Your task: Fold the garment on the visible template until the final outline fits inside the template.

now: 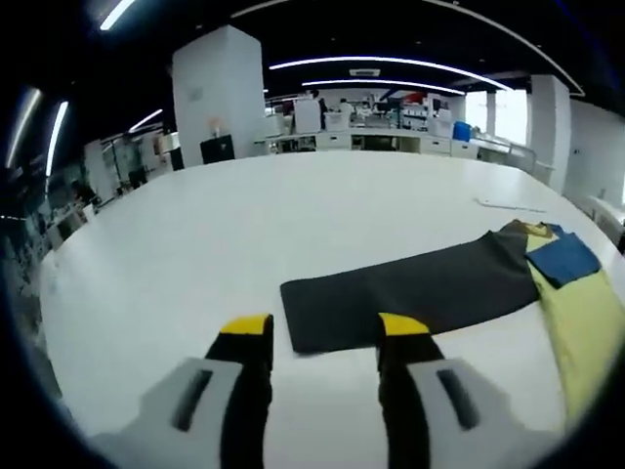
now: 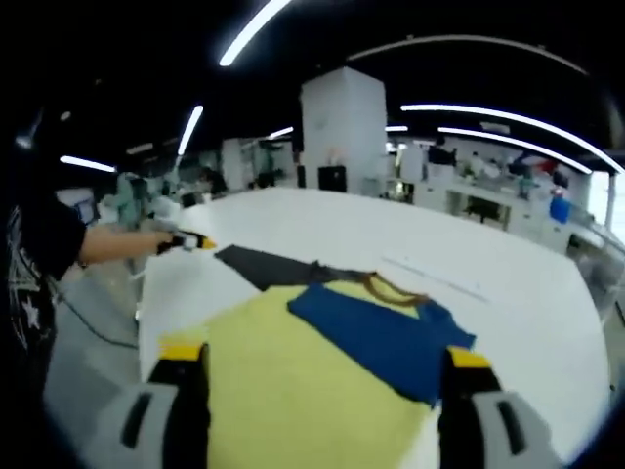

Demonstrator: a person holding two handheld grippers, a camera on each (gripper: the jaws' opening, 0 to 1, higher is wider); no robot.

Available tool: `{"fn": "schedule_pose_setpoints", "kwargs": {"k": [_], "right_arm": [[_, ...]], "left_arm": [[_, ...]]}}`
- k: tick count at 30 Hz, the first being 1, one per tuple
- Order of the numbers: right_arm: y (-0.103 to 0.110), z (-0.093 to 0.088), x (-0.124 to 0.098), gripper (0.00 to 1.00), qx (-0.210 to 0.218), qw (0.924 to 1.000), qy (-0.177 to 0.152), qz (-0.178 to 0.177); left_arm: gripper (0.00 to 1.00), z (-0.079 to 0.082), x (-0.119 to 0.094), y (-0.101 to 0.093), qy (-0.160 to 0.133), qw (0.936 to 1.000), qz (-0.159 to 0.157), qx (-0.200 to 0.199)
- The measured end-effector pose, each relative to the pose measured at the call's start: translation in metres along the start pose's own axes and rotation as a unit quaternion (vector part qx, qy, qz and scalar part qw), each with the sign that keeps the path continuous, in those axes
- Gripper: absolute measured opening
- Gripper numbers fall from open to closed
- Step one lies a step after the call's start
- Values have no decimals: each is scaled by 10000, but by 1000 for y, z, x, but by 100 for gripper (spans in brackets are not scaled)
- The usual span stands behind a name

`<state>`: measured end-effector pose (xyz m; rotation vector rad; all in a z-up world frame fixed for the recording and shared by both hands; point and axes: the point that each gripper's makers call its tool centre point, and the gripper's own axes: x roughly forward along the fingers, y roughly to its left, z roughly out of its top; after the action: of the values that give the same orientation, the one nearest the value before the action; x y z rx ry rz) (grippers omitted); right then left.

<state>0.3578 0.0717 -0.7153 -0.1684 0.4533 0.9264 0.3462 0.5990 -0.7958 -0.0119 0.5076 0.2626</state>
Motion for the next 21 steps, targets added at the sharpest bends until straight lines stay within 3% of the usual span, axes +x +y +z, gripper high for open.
{"fn": "schedule_pose_setpoints", "kwargs": {"k": [7, 13, 21], "right_arm": [[9, -10, -22, 99, 80, 10000, 51, -17], [6, -17, -33, 99, 112, 9996, 86, -238], [2, -21, -40, 99, 193, 9988, 87, -440]], "left_arm": [[31, -21, 9, 17, 302, 9994, 178, 15], [28, -36, 9, 16, 457, 9987, 215, -113], [25, -42, 13, 20, 501, 9973, 186, -502]]}}
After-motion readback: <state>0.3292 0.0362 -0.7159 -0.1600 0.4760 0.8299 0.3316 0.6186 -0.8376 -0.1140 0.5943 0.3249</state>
